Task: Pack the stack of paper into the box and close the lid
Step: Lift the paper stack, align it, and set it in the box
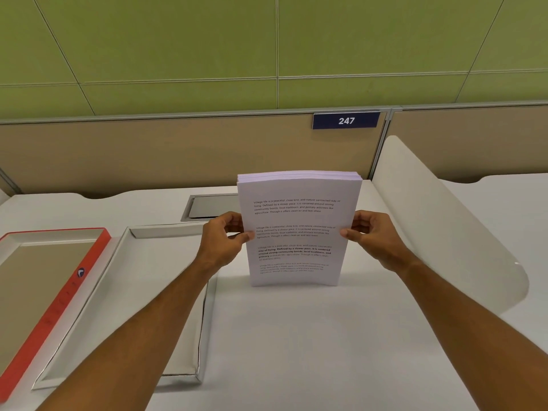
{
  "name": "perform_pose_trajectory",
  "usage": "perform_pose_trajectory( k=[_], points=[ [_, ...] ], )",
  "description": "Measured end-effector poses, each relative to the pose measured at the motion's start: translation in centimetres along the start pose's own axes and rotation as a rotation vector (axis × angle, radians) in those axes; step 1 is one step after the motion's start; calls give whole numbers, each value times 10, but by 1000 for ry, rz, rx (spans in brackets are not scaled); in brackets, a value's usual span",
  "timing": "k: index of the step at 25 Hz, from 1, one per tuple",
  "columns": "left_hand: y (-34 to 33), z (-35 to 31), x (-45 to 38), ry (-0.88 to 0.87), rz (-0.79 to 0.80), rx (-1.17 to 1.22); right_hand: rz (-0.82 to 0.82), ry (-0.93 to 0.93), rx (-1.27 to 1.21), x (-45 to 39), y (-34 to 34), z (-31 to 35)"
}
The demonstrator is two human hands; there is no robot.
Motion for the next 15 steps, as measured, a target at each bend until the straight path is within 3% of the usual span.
perform_pose_trajectory(
  k=[6,15],
  points=[
    [5,-4,3,-8,-23,33,-35,32,15,5,-3,5],
    [58,-19,16,-24,-68,245,62,61,-119,9,-26,60]
  ],
)
Point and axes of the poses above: each hand's wrist, its own x-axis away from the middle knuckle, its own y-axis out of the back of the hand, z = x × y, the point moved 8 cm from there along -x, towards the middle knuckle, and after that the axes turned 13 degrees about -x, right-handed, at the moved point
